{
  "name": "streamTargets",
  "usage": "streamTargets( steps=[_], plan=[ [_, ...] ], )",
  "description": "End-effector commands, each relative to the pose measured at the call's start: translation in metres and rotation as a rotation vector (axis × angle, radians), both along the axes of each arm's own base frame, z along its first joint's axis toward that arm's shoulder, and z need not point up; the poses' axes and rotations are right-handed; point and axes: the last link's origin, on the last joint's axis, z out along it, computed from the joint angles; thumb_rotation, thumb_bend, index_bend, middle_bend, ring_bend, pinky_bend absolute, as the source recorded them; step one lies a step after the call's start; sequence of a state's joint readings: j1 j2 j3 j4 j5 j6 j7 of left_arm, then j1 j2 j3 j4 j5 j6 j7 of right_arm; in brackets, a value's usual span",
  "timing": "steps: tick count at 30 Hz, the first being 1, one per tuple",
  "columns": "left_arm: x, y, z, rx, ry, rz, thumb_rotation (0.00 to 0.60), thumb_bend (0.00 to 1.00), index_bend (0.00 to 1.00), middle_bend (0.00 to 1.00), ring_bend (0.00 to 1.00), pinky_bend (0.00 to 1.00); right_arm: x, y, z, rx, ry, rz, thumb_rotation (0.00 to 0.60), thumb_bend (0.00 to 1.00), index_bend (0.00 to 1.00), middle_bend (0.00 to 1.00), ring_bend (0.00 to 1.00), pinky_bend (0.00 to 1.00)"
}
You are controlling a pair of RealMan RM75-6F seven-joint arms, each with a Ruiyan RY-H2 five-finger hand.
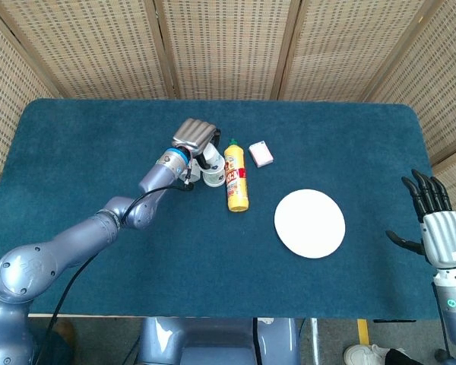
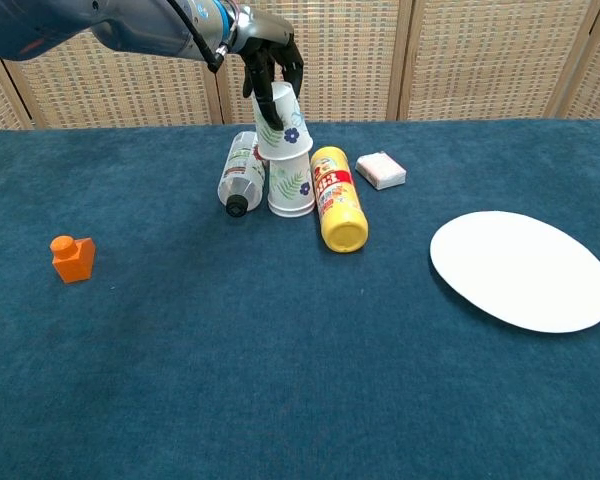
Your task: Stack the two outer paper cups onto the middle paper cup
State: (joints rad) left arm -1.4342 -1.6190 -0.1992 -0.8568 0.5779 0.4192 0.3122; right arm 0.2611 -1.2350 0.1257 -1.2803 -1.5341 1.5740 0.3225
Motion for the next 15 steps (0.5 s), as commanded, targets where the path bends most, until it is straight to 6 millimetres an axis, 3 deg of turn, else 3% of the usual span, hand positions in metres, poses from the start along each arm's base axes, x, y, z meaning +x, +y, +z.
streamTargets(
  steps=[1,2,4,5,7,9,15],
  plan=[
    [0.002,0.0,-0.004,-0.006,0.005,0.001,0.6,0.09,0.51,0.36,0.41,0.49,-0.001,0.0,0.001,-0.002,-0.003,-0.003,0.6,0.0,0.03,0.0,0.0,0.0],
    [0.002,0.0,-0.006,-0.005,0.006,0.001,0.6,0.09,0.47,0.33,0.37,0.43,-0.001,0.0,0.001,-0.002,-0.004,-0.005,0.6,0.0,0.03,0.0,0.0,0.0],
    [0.001,0.0,-0.009,-0.007,0.02,0.002,0.6,0.04,0.28,0.17,0.2,0.28,-0.002,-0.001,0.001,-0.002,-0.006,-0.007,0.6,0.0,0.03,0.0,0.0,0.0],
    [0.0,0.0,-0.01,-0.014,0.027,0.006,0.6,0.01,0.15,0.07,0.09,0.18,-0.002,0.0,0.002,-0.003,-0.007,-0.007,0.6,0.0,0.03,0.0,0.0,0.0],
    [-0.001,0.0,-0.012,-0.034,0.034,0.017,0.6,0.0,0.01,0.0,0.0,0.06,-0.001,0.0,0.002,-0.004,-0.008,-0.005,0.6,0.0,0.03,0.0,0.0,0.0],
    [0.001,0.0,-0.013,-0.05,0.021,0.029,0.6,0.0,0.0,0.0,0.0,0.0,-0.001,0.0,0.003,-0.006,-0.008,-0.005,0.6,0.0,0.03,0.0,0.0,0.0],
    [0.01,-0.003,-0.002,-0.032,-0.05,0.006,0.6,0.0,0.0,0.0,0.0,0.0,-0.002,0.0,0.002,-0.005,-0.006,-0.008,0.6,0.0,0.03,0.0,0.0,0.0]
  ],
)
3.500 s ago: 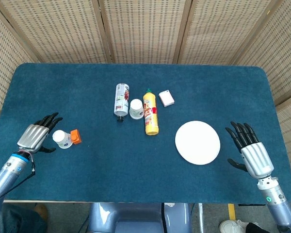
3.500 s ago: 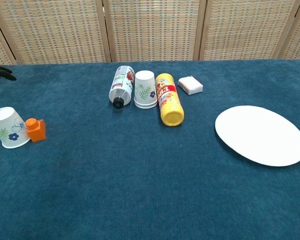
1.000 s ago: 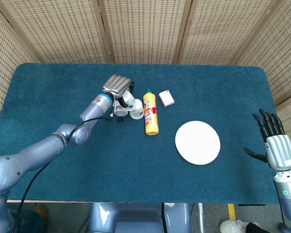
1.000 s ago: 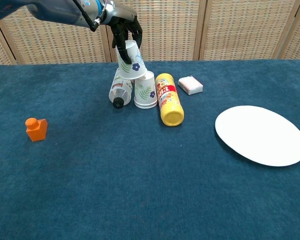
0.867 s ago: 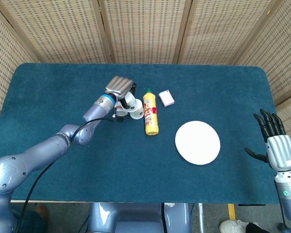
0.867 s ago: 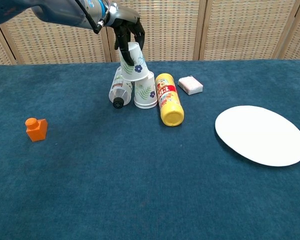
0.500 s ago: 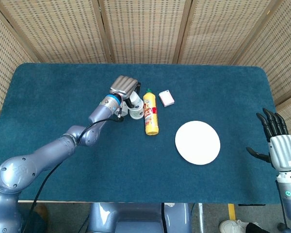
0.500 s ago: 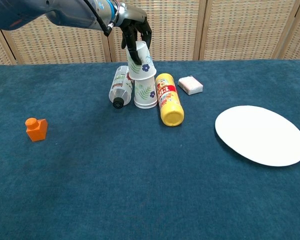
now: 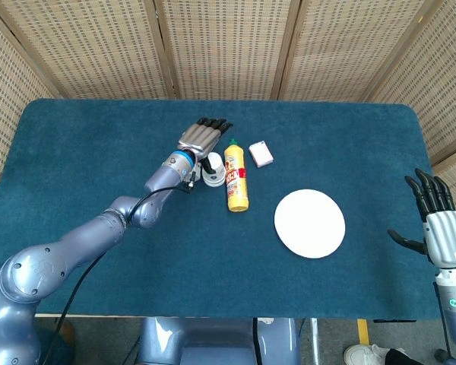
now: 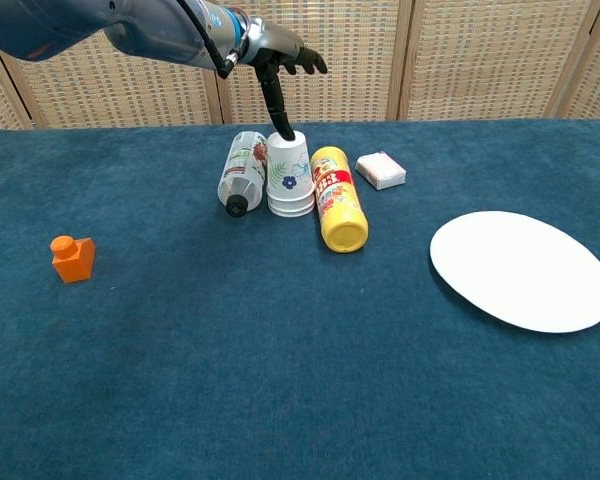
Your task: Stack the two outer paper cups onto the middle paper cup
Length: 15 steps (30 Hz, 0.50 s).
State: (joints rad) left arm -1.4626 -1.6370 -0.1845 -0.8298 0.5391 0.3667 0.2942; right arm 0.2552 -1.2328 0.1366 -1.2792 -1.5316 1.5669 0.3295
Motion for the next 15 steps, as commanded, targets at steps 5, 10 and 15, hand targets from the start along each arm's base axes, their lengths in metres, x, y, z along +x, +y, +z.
streamTargets(
  steps=[5,10,15],
  plan=[
    [-0.001,-0.007,0.036,0.091,-0.083,-0.074,0.6,0.0,0.0,0.0,0.0,0.0,0.001,0.001,-0.001,0.001,0.001,0.005,0.6,0.0,0.03,0.0,0.0,0.0],
    [-0.034,-0.02,0.074,0.19,-0.104,-0.102,0.6,0.0,0.0,0.0,0.0,0.0,0.002,0.002,-0.002,0.003,0.005,0.009,0.6,0.0,0.03,0.0,0.0,0.0],
    [-0.102,-0.07,0.109,0.305,-0.181,-0.05,0.6,0.0,0.0,0.0,0.0,0.0,0.001,0.003,-0.004,0.019,0.033,-0.014,0.6,0.0,0.03,0.0,0.0,0.0]
  ],
)
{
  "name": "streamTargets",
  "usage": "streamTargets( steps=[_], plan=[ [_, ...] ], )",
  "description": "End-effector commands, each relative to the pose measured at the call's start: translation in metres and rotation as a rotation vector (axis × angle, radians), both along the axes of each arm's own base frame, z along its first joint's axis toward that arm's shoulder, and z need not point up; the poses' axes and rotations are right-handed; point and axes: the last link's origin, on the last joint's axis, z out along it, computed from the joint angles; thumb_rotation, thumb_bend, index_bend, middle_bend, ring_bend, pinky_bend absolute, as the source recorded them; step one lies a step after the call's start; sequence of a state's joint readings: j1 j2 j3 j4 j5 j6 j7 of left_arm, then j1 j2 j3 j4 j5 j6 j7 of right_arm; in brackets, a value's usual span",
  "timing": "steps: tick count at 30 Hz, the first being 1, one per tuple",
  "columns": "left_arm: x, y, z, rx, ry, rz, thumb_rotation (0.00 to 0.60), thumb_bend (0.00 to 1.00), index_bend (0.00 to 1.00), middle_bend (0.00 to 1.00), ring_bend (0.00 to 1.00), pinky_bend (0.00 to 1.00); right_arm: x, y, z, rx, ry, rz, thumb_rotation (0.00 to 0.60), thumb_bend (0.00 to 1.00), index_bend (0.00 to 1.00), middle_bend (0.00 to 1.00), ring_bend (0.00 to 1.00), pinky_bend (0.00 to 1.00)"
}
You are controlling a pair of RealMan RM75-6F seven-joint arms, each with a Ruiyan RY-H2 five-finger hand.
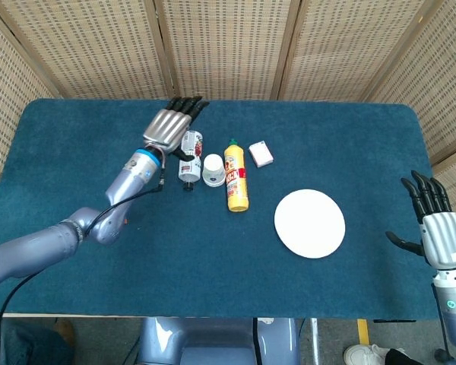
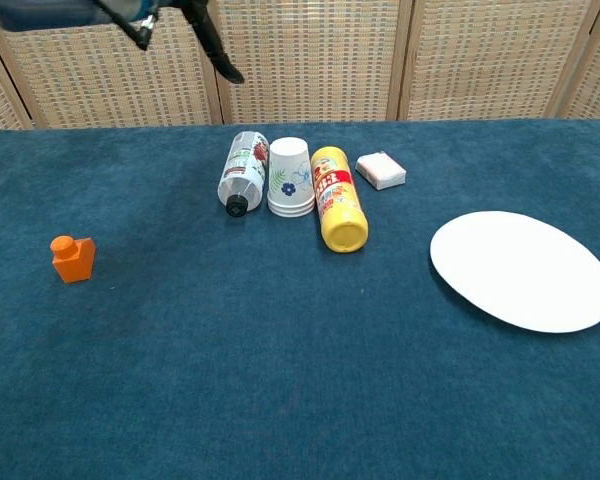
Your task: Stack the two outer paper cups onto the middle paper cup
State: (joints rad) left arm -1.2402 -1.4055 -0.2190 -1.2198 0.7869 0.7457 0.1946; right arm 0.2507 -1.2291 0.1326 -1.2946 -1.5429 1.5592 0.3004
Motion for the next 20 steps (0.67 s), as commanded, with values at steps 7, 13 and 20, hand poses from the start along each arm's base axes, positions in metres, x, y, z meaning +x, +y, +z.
streamTargets(
  steps=[7,13,20],
  plan=[
    [-0.155,-0.138,0.078,0.304,-0.087,0.205,0.6,0.0,0.0,0.0,0.0,0.0,-0.002,0.002,-0.002,0.008,0.068,-0.082,0.6,0.0,0.0,0.0,0.0,0.0],
    [-0.219,-0.212,0.091,0.382,-0.105,0.347,0.6,0.0,0.0,0.0,0.0,0.0,-0.001,0.007,-0.001,0.002,0.113,-0.145,0.6,0.0,0.0,0.0,0.0,0.0],
    [-0.256,-0.258,0.085,0.376,-0.1,0.417,0.6,0.0,0.0,0.0,0.0,0.0,0.007,0.014,0.001,-0.012,0.137,-0.191,0.6,0.0,0.0,0.0,0.0,0.0]
  ],
)
